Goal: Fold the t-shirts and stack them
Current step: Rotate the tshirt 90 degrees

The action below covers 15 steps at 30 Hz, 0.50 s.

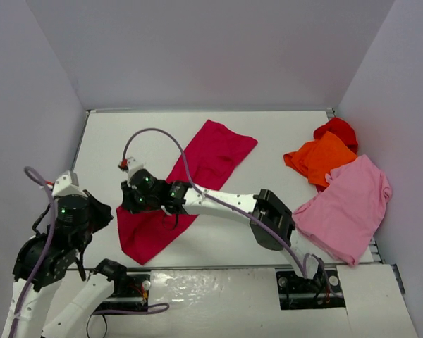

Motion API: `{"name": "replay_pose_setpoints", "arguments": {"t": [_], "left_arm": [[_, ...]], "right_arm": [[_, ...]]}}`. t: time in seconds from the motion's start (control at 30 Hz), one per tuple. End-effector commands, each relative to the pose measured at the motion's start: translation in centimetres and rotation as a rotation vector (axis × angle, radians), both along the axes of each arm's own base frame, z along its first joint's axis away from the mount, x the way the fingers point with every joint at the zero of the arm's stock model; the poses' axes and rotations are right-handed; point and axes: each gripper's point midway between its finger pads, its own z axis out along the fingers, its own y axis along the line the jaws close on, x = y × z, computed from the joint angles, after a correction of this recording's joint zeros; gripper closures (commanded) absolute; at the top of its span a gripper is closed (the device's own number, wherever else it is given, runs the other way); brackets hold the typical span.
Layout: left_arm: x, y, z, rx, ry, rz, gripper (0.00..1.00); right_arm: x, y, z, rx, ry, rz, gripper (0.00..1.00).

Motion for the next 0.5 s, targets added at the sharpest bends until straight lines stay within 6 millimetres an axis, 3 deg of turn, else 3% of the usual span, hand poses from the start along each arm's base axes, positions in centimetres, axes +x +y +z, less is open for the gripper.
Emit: {"name": "replay_pose_setpoints", "arguments": {"t": [0.0, 0.13, 0.23, 0.4, 0.47], "left_arm": [[-0.9, 1.7, 2.8, -0.048, -0.127, 0.096, 0.99], [-1.5, 2.4, 3.3, -0.048, -0.159, 0.122, 0.99], [-1.3, 2.2, 3.0, -0.029, -0.119, 0.110, 0.99], [-0.9, 2.2, 3.3, -0.005, -0.112, 0.101, 0.99], [-0.8, 2.3, 3.4, 0.007, -0.110, 0.102, 0.99]], "right_arm": [[0.7, 3.2, 5.4, 0.179, -0.058, 0.044, 1.00], [0.4, 4.4, 6.0, 0.231, -0.040, 0.092, 1.00], [-1.4, 4.5, 4.5, 0.228, 0.027, 0.148, 1.00], [-5.8, 2.2, 3.4, 0.171, 0.037, 0.174, 1.00], [-7.1, 0.6, 1.1, 0.114, 0.073, 0.163, 1.00]]}}
